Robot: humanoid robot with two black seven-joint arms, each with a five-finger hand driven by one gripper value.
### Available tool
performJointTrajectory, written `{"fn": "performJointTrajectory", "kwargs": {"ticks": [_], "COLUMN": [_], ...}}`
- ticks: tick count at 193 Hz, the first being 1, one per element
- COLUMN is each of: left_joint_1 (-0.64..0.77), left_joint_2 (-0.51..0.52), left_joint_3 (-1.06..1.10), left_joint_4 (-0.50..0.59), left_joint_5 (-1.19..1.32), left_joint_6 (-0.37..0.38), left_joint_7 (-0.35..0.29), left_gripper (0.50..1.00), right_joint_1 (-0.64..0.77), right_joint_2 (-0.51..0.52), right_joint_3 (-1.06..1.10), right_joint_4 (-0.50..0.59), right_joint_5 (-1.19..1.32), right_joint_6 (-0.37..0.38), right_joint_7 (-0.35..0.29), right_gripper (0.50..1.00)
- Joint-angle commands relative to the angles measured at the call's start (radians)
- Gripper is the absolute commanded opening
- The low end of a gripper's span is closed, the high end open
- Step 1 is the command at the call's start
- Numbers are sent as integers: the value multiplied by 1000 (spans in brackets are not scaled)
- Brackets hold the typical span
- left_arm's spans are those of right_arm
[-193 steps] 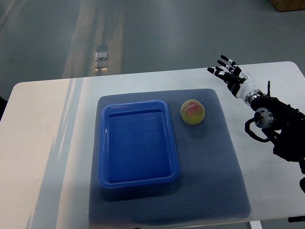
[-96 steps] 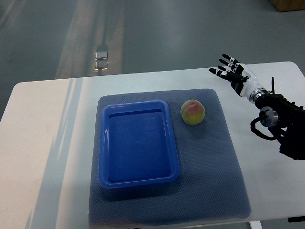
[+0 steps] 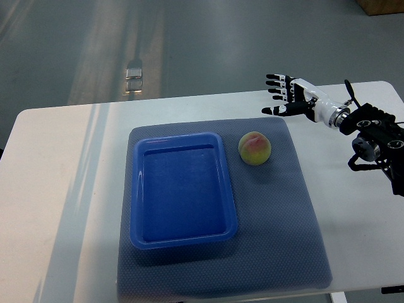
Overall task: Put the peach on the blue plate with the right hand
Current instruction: 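Lower the right hand over the peach and close fingers around it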
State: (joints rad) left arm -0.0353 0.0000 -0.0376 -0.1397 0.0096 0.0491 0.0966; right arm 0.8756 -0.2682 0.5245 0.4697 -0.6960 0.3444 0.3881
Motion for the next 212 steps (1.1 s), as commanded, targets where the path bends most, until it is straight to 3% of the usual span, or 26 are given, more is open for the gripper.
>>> {"fn": "performJointTrajectory", "kwargs": {"ticks": [1,31,49,100,212], "left_joint_1": [0,2,0,0,-1], "left_joint_2": [0,0,0,0,0], "left_joint_3": [-1,-1,-1,1,-1], "left_joint_4": [0,0,0,2,2], "left_joint_5": [1,1,0,0,0], "left_joint_6": [0,0,0,0,0], "left_joint_7": [0,0,0,0,0], "left_gripper": [1000,1000,1000,1000,1000], "right_joint_1": [6,8,26,86,115], "right_joint_2": [-29,-66,-83,-128,-126], "right_joint_3": [0,-1,-21,-136,-244], "right_joint_4": [52,106,135,184,208], "right_joint_5": [-111,-206,-309,-461,-692], "right_joint_6": [5,21,53,54,-1], "right_joint_7": [11,15,57,138,143], "right_gripper": [930,930,930,930,930]}}
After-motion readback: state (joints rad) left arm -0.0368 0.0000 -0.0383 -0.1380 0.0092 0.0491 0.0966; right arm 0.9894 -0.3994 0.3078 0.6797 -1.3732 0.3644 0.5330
